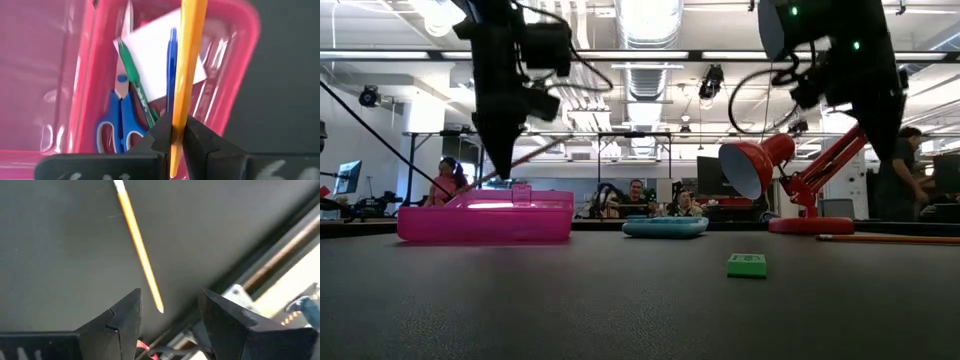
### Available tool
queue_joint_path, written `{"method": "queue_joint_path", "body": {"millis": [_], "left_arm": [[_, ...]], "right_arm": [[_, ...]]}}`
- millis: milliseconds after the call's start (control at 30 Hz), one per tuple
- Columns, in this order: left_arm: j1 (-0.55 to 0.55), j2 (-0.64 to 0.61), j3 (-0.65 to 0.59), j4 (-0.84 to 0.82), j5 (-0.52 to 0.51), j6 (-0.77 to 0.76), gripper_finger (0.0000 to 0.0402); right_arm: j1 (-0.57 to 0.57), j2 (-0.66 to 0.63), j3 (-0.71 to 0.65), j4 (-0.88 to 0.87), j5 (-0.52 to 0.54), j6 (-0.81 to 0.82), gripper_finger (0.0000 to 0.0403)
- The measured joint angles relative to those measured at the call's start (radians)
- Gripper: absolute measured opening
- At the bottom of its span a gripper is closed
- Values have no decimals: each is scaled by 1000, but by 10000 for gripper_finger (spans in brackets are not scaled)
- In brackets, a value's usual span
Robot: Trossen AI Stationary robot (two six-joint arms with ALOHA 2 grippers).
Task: Pack school essentials
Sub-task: Put the bottom yellow pencil into the pink supply box
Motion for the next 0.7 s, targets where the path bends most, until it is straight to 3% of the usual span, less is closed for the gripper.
{"method": "queue_joint_path", "body": {"millis": [333,700], "left_arm": [[3,118,-6,3,-24,29,11],[4,128,-6,4,-27,9,15]], "right_arm": [[-12,0,-178,154,-61,-3,174],[-12,0,-275,298,-71,-5,173]]}}
